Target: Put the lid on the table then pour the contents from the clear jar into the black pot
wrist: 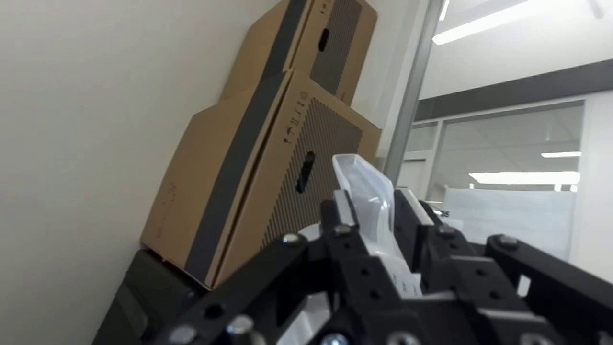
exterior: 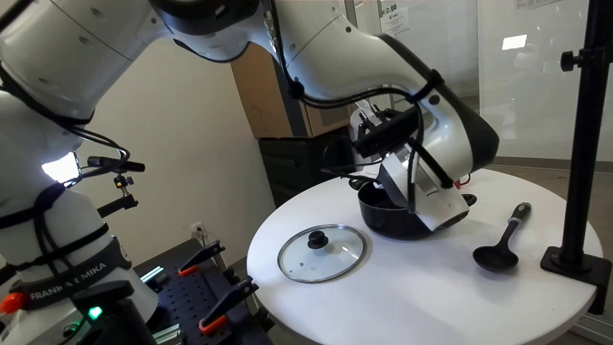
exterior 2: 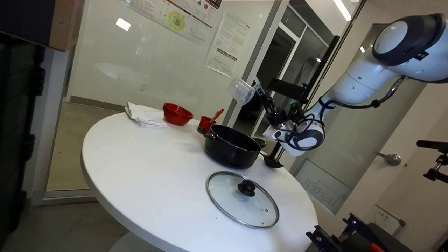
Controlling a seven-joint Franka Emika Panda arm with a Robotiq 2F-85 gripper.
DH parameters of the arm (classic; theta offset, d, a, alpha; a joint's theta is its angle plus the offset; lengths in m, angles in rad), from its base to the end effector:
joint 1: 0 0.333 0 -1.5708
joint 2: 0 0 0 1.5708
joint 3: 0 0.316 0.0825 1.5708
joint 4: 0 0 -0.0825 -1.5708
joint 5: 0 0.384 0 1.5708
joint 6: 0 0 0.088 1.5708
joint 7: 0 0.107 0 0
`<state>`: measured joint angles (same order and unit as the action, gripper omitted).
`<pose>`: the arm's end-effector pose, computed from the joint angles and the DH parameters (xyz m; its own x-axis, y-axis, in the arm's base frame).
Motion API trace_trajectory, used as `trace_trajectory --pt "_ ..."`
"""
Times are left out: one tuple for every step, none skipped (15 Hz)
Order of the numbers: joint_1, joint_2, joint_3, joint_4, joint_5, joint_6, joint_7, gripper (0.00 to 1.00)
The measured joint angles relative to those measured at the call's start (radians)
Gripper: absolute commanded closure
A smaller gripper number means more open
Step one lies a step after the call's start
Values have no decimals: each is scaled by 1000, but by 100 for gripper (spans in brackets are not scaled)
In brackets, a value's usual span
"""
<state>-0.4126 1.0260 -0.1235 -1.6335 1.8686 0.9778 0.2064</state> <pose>0.5896 -0.1807 0.1206 0.5393 0.2869 -0.7917 -0.7656 0.5586 -0.3190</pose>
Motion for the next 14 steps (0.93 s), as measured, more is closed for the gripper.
trace_trajectory --pt "17 -22 -10 0 -31 1 -4 94" --pt "36 -47 -18 0 -63 2 -8 94" --pt "56 -73 -25 -1 -94 4 -13 94" --pt "76 -100 -30 -1 -124 9 -16 94" --pt "98 -128 -33 -1 -156 16 -18 94" --pt "120 -155 -35 -2 -187 25 -19 94" --pt "144 -183 -36 -2 -223 38 -20 94" --pt "167 -207 -36 -3 -259 51 -21 94" --pt "191 -230 -36 -3 -297 67 -23 94" --pt "216 -250 -35 -4 -337 83 -25 94" --pt "240 -269 -35 -5 -379 98 -25 94" --pt "264 -284 -35 -6 -423 113 -26 94" --pt "286 -298 -34 -8 -469 127 -26 94" --pt "309 -310 -33 -10 -514 142 -27 94"
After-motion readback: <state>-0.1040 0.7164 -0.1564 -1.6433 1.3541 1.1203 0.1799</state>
